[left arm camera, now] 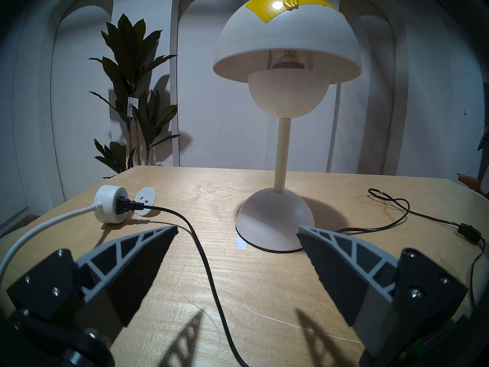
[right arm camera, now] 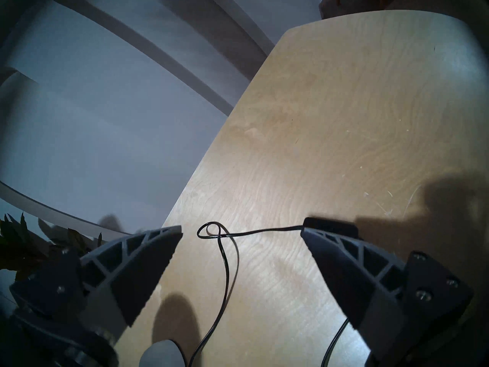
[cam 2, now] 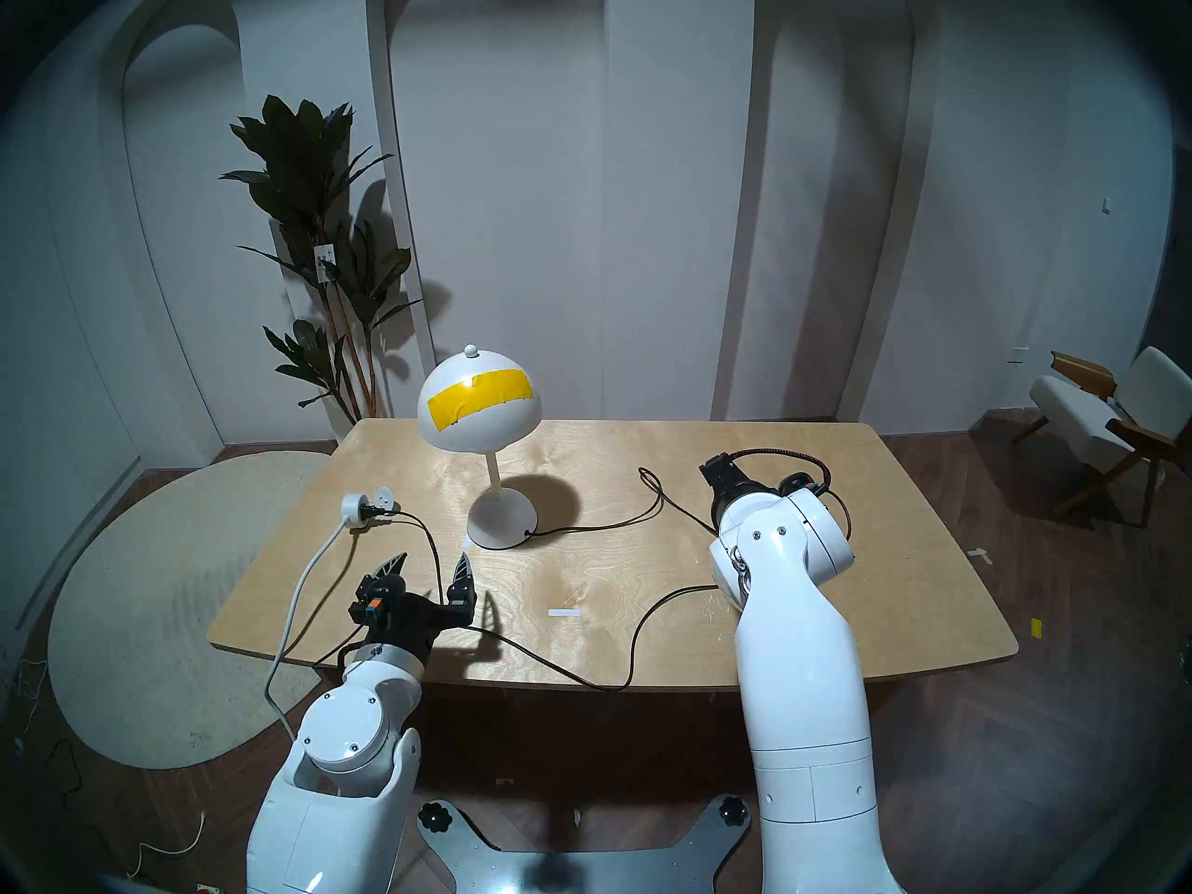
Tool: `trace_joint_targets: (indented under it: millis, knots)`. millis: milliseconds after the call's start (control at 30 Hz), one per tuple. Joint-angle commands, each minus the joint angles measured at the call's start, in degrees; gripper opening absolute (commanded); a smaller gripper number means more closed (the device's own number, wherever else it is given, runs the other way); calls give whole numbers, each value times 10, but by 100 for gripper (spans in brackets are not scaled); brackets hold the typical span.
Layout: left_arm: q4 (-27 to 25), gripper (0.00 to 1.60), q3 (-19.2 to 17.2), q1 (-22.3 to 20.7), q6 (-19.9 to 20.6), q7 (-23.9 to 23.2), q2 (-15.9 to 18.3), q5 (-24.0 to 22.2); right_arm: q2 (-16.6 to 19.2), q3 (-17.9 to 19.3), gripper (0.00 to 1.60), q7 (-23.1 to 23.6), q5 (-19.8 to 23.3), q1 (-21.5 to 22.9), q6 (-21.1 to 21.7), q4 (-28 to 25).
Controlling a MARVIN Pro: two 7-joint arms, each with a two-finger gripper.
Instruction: Turn on the table lamp by pressing the switch
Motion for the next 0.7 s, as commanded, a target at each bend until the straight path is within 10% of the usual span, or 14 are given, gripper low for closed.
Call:
trace_joint_targets:
  millis: [0, 667]
  knots:
    - [-12, 160, 0, -3, -2, 0, 0, 0, 1, 3, 160, -11, -3, -9, 1, -35]
    - [-12, 160, 0, -3, -2, 0, 0, 0, 4, 15, 160, 20, 4, -3, -28, -1]
